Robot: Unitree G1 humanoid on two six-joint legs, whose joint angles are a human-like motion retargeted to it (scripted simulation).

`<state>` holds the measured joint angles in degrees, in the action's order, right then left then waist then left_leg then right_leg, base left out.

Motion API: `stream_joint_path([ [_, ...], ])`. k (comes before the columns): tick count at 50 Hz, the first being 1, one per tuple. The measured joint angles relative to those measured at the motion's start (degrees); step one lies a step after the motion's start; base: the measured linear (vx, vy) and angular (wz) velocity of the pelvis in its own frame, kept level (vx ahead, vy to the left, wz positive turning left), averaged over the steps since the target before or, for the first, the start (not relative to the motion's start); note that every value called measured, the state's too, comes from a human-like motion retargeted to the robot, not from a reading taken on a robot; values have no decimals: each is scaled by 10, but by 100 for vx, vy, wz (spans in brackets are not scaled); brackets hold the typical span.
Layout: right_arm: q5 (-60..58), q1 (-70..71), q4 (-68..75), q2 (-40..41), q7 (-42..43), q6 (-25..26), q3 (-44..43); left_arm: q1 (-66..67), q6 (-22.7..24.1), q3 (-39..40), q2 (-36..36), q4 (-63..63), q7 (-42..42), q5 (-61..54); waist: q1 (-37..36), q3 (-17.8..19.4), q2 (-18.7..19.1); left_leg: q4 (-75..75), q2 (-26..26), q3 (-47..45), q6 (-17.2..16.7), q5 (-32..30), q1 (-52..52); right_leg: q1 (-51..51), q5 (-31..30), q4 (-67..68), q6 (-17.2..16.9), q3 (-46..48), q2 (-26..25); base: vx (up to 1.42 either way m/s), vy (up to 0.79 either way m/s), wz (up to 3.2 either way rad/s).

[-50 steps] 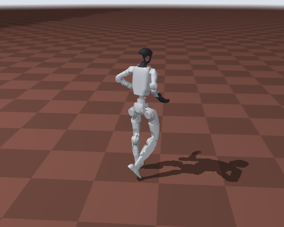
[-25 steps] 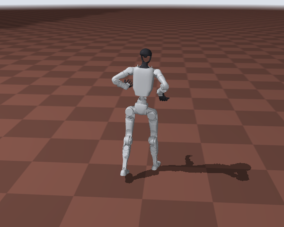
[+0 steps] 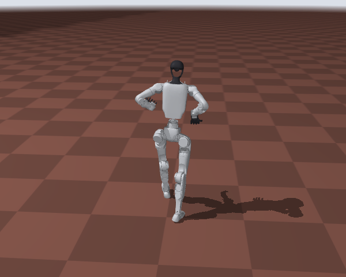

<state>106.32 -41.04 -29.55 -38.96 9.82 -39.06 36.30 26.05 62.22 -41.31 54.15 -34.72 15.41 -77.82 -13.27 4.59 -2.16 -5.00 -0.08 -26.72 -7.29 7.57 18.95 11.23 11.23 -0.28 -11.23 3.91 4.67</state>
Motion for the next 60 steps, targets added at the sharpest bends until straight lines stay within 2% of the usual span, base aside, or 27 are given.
stream_joint_path([
  [5,10,-4,8,9,-7,1,-7,-20,-4,-14,6,-1,-13,-7,9,-15,-5,0,-8,56,2,-24,-21,30,-33,32,15,-10,-7,71,10,2],
  [8,12,-16,9,14,-21,7,-14,-21,-4,-26,2,-5,-28,-13,21,-23,1,0,-4,73,13,-21,-64,33,-108,98,26,-10,-17,78,14,23],
  [11,11,-29,9,11,-39,11,-17,-16,-2,-38,-3,-8,-49,-23,32,-33,17,4,16,89,23,9,-107,-24,-201,251,34,-3,-32,76,15,15],
  [13,9,-32,11,8,-39,13,-20,-17,-1,-43,-4,-7,-56,-32,40,-42,25,13,28,99,24,32,-123,-96,-234,378,36,4,-38,68,14,10],
  [15,10,-34,11,4,-32,16,-24,-18,-1,-45,-1,-6,-55,-38,51,-46,34,23,37,108,20,52,-137,-164,-233,476,44,13,-40,63,13,17],
  [19,8,-32,5,-1,-22,15,-34,-24,-2,-49,3,-1,-45,-34,80,-43,45,43,41,122,10,84,-159,-273,-150,547,70,41,-28,58,11,30],
  [23,4,-37,-3,-2,-21,7,-44,-26,-3,-53,0,6,-38,-23,115,-33,49,58,31,140,12,112,-183,-330,-89,459,83,80,-8,56,7,54],
  [26,2,-42,-7,-2,-16,2,-53,-28,-1,-56,-8,12,-31,-14,148,-20,40,66,7,162,16,132,-206,-333,-97,291,75,105,8,58,1,85],
  [28,5,-43,-7,0,-6,0,-59,-30,0,-58,-15,15,-21,-16,172,-7,28,70,-14,182,16,146,-230,-315,-133,144,59,117,21,63,-5,108],
  [30,4,-42,-7,1,9,-2,-61,-32,3,-59,-18,18,-10,-19,194,11,15,70,-30,201,17,161,-265,-293,-172,15,25,128,29,68,-9,94],
  [32,-2,-38,-9,1,19,-7,-57,-32,7,-60,-20,22,-2,-15,204,23,10,67,-32,211,18,170,-298,-290,-181,-47,-17,131,26,70,-13,58],
  [34,-8,-36,-11,2,25,-11,-52,-31,9,-60,-19,25,2,-10,208,22,13,67,-23,217,18,172,-321,-304,-168,-47,-37,118,15,70,-19,34],
  [38,-16,-27,-14,-2,32,-10,-46,-37,7,-62,-19,23,7,-9,208,2,17,88,-22,240,30,154,-343,-288,-192,-47,-35,81,7,75,-16,30],
  [40,-17,-23,-18,-5,31,-9,-41,-39,5,-62,-18,23,8,-8,202,-10,11,118,-29,248,39,124,-347,-261,-193,-47,-26,77,16,79,-19,16],
  [42,-16,-21,-22,-8,29,-11,-31,-40,3,-62,-16,25,7,-4,190,-19,0,177,-40,241,53,73,-337,-227,-167,-47,-18,75,30,80,-24,-2],
  [45,-12,-17,-27,-13,27,-17,-14,-38,-1,-62,-11,29,7,5,170,-30,-28,335,-57,210,84,-4,-275,-179,-119,-47,-9,67,57,75,-24,-8],
  [47,-12,-13,-26,-16,31,-16,-7,-38,-4,-59,-6,29,10,9,157,-39,-40,466,-55,184,106,-20,-194,-164,-100,-44,-6,65,68,67,-21,-2],
  [50,-17,-10,-24,-18,38,-11,-2,-35,-7,-53,1,24,13,12,134,-47,-54,595,-52,155,138,5,-87,-153,-79,-33,-12,59,77,61,-17,-15],
  [52,-18,-8,-22,-17,37,-8,0,-31,-7,-49,3,19,11,11,116,-47,-62,620,-60,146,151,39,-29,-149,-68,-25,-22,52,80,57,-13,-33],
  [56,-22,-9,-19,-11,29,-8,0,-21,-4,-38,4,13,6,11,82,-43,-70,536,-78,141,154,67,47,-142,-46,-6,-28,35,78,55,-9,-43],
  [60,-27,-3,-11,-6,28,-7,-1,-15,-1,-21,2,12,13,9,46,-31,-50,301,-53,110,133,23,51,-123,-22,11,-7,10,45,59,-3,-76],
])
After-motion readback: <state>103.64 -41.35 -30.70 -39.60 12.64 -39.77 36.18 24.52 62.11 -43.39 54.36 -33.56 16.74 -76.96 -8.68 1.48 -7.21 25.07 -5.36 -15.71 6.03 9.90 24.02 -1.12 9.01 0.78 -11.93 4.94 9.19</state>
